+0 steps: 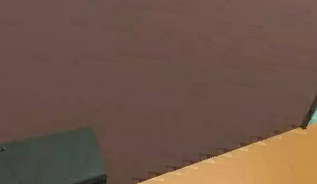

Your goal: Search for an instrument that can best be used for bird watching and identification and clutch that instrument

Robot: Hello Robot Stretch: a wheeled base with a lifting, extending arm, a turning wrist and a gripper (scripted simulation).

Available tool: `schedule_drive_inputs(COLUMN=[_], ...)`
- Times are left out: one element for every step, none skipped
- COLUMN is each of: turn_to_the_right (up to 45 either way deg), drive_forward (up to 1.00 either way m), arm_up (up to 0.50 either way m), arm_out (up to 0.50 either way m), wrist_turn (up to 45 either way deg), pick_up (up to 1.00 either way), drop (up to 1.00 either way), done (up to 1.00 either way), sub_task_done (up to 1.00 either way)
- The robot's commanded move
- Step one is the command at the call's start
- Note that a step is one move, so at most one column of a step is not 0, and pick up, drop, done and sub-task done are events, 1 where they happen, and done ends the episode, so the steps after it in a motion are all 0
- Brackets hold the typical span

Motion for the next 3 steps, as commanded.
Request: schedule_drive_inputs(turn_to_the_right=[45.0, 24.0, 0.0], drive_forward=[0.0, 0.0, 1.0], arm_up=[0.0, 0.0, 0.0], arm_out=[0.0, 0.0, 0.0], wrist_turn=[0.0, 0.0, 0.0], pick_up=[0.0, 0.0, 0.0], drop=[0.0, 0.0, 0.0], done=[0.0, 0.0, 0.0], sub_task_done=[0.0, 0.0, 0.0])
